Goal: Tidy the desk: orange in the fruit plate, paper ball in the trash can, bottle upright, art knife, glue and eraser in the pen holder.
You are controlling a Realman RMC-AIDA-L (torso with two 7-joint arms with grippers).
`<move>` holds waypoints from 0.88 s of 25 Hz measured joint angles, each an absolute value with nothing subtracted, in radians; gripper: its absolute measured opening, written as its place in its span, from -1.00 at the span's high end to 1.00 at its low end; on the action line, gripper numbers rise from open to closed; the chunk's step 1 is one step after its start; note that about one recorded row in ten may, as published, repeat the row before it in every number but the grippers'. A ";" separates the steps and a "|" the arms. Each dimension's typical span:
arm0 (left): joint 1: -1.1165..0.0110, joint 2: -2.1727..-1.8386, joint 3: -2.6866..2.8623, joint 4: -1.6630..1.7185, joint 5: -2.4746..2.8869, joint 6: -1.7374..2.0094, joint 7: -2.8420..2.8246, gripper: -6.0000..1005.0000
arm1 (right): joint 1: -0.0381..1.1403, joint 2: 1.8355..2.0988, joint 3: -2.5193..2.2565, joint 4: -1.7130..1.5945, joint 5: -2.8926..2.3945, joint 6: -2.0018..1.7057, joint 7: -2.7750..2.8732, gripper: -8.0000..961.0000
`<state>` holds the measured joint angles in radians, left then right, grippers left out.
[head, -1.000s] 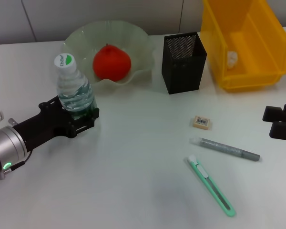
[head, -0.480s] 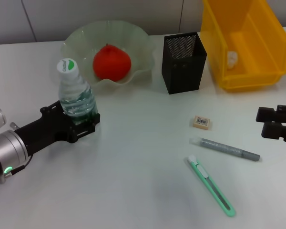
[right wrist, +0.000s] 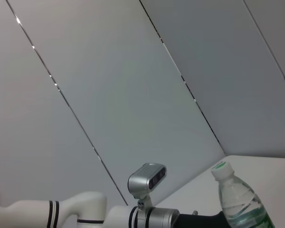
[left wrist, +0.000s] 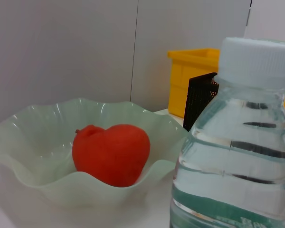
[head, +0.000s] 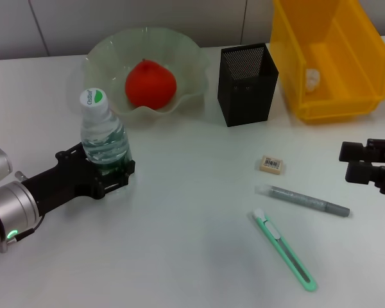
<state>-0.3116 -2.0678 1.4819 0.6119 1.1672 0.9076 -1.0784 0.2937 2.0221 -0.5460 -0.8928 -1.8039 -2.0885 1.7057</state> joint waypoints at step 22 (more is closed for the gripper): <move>-0.317 -2.067 1.481 0.596 1.165 0.909 -1.074 -0.55 | 0.388 2.003 -0.548 -0.891 -1.902 -1.995 1.707 0.06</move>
<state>-0.3169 -2.0672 1.4807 0.5960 1.1654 0.9094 -1.0737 0.3884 2.0026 -0.5484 -0.8908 -1.9020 -1.9950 1.7069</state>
